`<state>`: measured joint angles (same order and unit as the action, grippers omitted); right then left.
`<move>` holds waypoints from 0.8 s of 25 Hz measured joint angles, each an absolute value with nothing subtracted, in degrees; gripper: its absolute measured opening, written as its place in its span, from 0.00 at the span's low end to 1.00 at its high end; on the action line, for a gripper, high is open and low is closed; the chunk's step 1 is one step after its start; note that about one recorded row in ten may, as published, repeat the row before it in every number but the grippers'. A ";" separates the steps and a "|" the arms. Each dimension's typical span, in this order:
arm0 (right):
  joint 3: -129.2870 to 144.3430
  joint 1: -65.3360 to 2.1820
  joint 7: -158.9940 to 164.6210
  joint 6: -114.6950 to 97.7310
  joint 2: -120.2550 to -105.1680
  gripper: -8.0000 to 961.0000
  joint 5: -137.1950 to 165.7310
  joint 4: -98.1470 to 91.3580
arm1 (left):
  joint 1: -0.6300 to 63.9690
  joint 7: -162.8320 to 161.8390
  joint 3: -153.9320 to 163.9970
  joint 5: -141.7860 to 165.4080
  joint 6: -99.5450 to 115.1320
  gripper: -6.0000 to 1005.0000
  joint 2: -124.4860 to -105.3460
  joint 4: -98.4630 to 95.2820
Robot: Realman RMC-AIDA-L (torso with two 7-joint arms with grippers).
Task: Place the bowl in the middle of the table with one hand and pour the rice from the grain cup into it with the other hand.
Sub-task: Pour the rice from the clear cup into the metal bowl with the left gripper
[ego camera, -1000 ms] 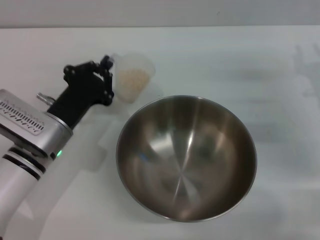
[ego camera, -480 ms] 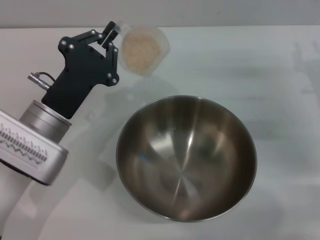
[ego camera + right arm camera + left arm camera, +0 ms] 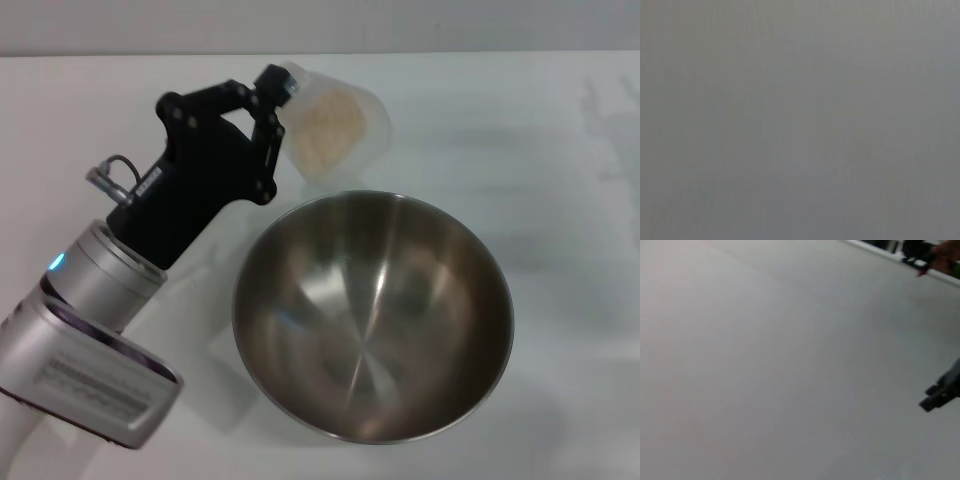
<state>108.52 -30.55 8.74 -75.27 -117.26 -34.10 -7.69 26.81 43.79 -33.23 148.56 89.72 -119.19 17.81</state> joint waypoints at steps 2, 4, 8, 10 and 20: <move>108.52 -30.84 8.42 -75.26 -117.21 0.50 -34.11 -7.70 | 26.71 47.52 -33.23 149.81 89.61 0.04 -119.18 17.83; 108.52 -30.98 7.97 -75.24 -117.17 0.50 -34.11 -7.70 | 26.52 52.32 -33.18 151.06 89.40 0.04 -119.18 17.84; 108.52 -31.18 6.80 -75.23 -117.07 0.50 -34.11 -7.73 | 26.30 57.66 -33.15 152.59 89.27 0.04 -119.18 17.84; 107.93 -31.32 6.49 -75.23 -117.07 0.50 -34.10 -7.67 | 26.03 63.04 -33.13 154.78 89.23 0.04 -119.18 17.84; 105.01 -31.41 6.46 -74.33 -116.98 0.50 -34.06 -7.68 | 25.77 72.22 -33.13 159.68 89.15 0.04 -119.18 17.73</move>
<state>105.01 -31.41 6.46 -74.33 -116.98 -34.06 -7.68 25.77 72.22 -33.13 159.68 89.15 -119.18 17.73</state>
